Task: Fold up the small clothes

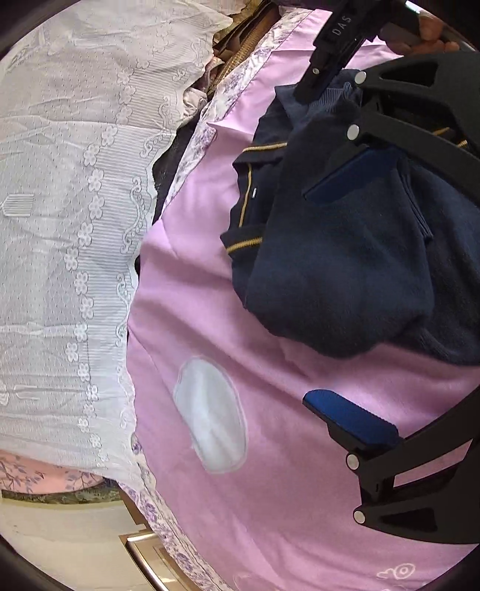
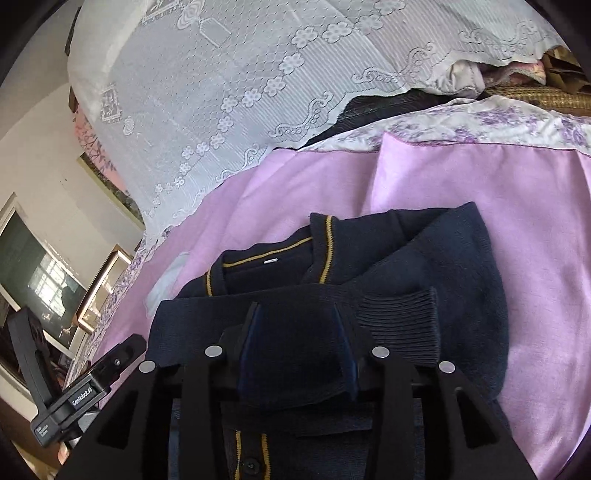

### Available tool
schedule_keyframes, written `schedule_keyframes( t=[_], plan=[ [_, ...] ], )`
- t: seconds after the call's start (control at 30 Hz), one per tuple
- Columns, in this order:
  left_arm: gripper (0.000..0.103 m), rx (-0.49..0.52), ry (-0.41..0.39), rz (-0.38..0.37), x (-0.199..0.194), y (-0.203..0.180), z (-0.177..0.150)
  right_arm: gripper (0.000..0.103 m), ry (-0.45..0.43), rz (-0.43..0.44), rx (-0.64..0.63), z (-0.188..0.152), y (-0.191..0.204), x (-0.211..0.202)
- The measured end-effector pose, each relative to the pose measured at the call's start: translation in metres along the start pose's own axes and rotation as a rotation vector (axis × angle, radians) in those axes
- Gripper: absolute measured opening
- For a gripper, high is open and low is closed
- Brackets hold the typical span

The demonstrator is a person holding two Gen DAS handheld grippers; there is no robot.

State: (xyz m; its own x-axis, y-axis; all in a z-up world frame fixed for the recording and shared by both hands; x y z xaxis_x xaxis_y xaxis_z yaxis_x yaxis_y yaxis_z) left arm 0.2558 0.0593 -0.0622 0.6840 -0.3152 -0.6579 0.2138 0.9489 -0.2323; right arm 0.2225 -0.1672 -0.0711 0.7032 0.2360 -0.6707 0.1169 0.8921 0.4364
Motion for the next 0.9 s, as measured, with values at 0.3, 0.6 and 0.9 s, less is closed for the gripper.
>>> schedule_keyframes(
  t=[0.3, 0.6, 0.9],
  plan=[
    [0.099, -0.157, 0.167, -0.063, 0.057, 0.035, -0.025, 0.041, 0.049, -0.059, -0.09, -0.014, -0.005, 0.032],
    [0.098, -0.041, -0.006, 0.167, 0.025, 0.035, -0.009, 0.072, -0.022, -0.088, -0.119, -0.015, 0.002, 0.015],
    [0.099, -0.124, 0.117, 0.12, 0.043, 0.057, -0.019, 0.1, 0.031, -0.206, -0.364, -0.037, 0.03, 0.034]
  ],
)
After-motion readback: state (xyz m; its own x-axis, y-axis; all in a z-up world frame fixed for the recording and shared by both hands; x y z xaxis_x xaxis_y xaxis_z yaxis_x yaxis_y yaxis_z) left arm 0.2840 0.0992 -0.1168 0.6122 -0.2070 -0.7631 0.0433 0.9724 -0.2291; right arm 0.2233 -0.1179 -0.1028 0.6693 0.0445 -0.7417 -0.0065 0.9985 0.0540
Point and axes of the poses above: each gripper's, at about its wrist camera, not at the fingertips, and x roughly the way its jaws point, y to its left, z to its top, the point moved 6 cm from there along x, roughly the way its jaws point, and after that the axes turned 9 degrees about -z, right-handed, at the moved point
